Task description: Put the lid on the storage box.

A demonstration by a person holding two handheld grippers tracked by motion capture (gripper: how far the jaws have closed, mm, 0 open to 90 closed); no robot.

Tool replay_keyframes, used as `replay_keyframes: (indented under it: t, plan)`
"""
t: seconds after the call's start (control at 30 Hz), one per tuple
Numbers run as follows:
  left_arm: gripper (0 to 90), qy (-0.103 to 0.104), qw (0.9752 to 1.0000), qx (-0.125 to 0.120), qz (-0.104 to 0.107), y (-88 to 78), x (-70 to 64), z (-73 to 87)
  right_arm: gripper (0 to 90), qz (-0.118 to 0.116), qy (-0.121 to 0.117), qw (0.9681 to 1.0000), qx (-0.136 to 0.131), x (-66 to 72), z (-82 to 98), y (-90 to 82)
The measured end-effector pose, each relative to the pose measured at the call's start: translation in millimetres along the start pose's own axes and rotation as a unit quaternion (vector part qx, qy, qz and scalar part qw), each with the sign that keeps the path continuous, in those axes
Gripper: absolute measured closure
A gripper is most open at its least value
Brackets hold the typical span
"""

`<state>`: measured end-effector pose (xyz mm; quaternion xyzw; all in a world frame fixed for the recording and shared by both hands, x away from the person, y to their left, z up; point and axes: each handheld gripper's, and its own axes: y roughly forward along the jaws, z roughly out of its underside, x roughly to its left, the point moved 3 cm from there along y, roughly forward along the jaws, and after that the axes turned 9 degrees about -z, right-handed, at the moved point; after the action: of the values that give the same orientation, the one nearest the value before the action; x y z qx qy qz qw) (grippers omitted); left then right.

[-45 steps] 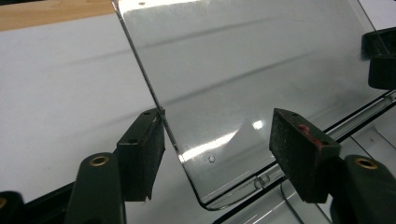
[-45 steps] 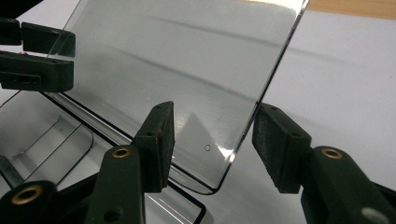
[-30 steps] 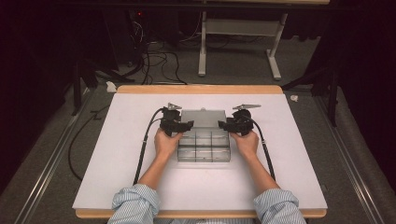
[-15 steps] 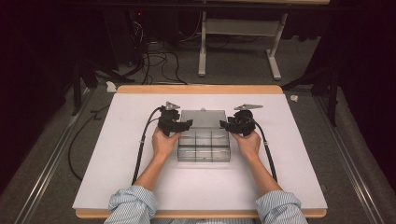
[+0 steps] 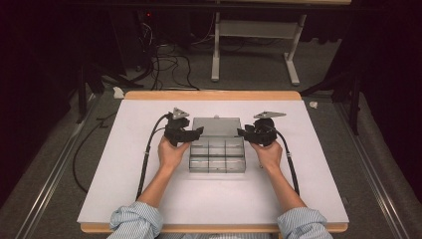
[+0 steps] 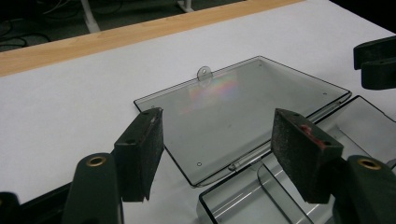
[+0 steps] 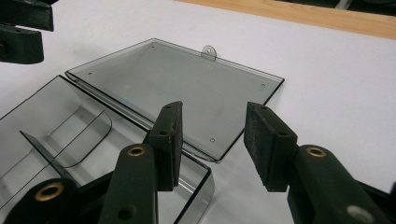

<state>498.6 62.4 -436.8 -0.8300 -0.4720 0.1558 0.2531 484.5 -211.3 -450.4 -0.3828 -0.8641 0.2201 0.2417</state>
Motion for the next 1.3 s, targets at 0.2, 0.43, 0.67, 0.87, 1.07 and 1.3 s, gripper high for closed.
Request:
replay_keyframes:
  t: [0.2,0.43,0.67,0.87,1.07,1.3]
  plan:
    - [35.2,-0.006,1.0,-0.006,-0.001,-10.3,4.6,4.9,58.4,-0.005,0.003,1.0,-0.003,4.5,-0.9,-9.1]
    - [35.2,-0.009,0.9997,-0.021,0.002,-28.0,6.2,7.9,57.7,-0.008,-0.006,0.9999,-0.009,11.3,-2.3,-19.2]
    - [35.2,0.004,0.9997,-0.024,-0.002,-39.2,3.7,14.3,55.7,-0.013,-0.012,0.9997,-0.019,12.7,-2.8,-32.0]
    - [35.3,0.005,0.9996,-0.027,-0.001,-43.6,2.5,22.6,55.5,-0.012,-0.003,0.9994,-0.032,11.1,4.8,-41.6]
    - [35.2,0.004,0.9996,-0.028,-0.003,-52.1,3.5,29.8,53.8,-0.003,-0.008,0.9991,-0.041,8.9,13.8,-50.3]
    - [35.2,0.003,0.9996,-0.027,-0.008,-62.6,5.1,39.3,52.5,0.004,-0.009,0.9983,-0.058,11.2,22.2,-63.4]
